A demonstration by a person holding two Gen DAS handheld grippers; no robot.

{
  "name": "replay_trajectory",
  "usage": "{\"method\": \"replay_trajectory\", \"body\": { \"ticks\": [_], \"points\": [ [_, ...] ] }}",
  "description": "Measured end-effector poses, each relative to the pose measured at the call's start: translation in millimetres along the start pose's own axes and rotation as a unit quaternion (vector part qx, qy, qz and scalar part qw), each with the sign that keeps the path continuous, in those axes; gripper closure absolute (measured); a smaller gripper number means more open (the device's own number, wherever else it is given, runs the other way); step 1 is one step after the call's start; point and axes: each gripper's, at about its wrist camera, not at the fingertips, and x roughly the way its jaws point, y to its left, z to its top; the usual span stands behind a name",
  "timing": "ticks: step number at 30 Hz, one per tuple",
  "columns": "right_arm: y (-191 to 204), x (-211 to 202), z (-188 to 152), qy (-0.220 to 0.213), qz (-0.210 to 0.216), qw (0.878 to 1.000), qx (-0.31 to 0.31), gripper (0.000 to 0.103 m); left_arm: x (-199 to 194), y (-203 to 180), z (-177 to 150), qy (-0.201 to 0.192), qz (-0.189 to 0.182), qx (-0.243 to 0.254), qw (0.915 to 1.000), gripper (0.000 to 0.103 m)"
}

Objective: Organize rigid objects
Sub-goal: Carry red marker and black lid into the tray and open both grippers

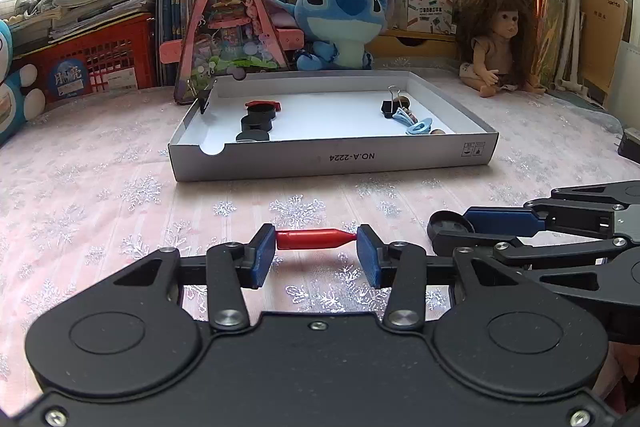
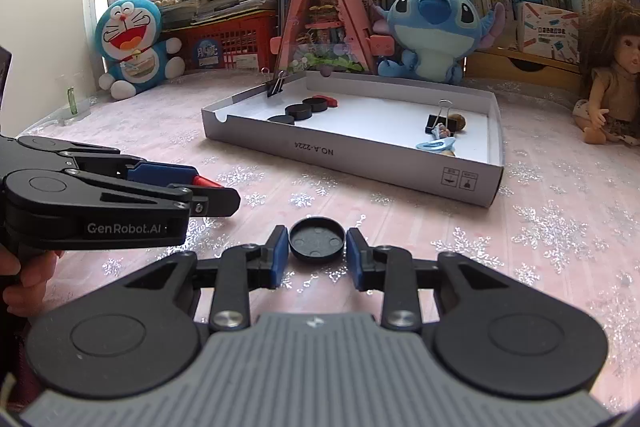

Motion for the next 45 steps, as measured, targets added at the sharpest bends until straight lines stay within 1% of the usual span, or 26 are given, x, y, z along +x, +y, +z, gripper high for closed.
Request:
{"method": "replay_trajectory", "body": {
  "ticks": [9, 18, 22, 28, 34, 39, 45],
  "points": [
    [-6, 0, 6, -0.009, -0.025, 1.0, 0.014, 0.066, 3, -1, 10, -0.004, -0.005, -0.005, 1.0, 0.061],
    [-16, 0, 17, -0.021, -0.051, 0.998, 0.035, 0.066, 8, 0, 27, -0.009, -0.011, -0.017, 0.9998, 0.061],
    [-23, -1, 25, -0.029, -0.06, 0.997, 0.046, 0.066, 11, 6, 39, -0.012, -0.012, -0.031, 0.9994, 0.061],
    [-35, -4, 35, -0.038, -0.074, 0.995, 0.052, 0.066, 15, 19, 55, -0.021, -0.002, -0.045, 0.9988, 0.061],
    [-43, -1, 44, -0.043, -0.078, 0.994, 0.061, 0.066, 24, 28, 67, -0.022, -0.003, -0.06, 0.9979, 0.061],
    [-50, 10, 54, -0.038, -0.073, 0.994, 0.073, 0.066, 40, 27, 80, -0.017, -0.007, -0.065, 0.9977, 0.061],
    [-56, 26, 67, -0.032, -0.068, 0.993, 0.087, 0.066, 64, 19, 92, -0.012, -0.001, -0.049, 0.9988, 0.061]
  ]
}}
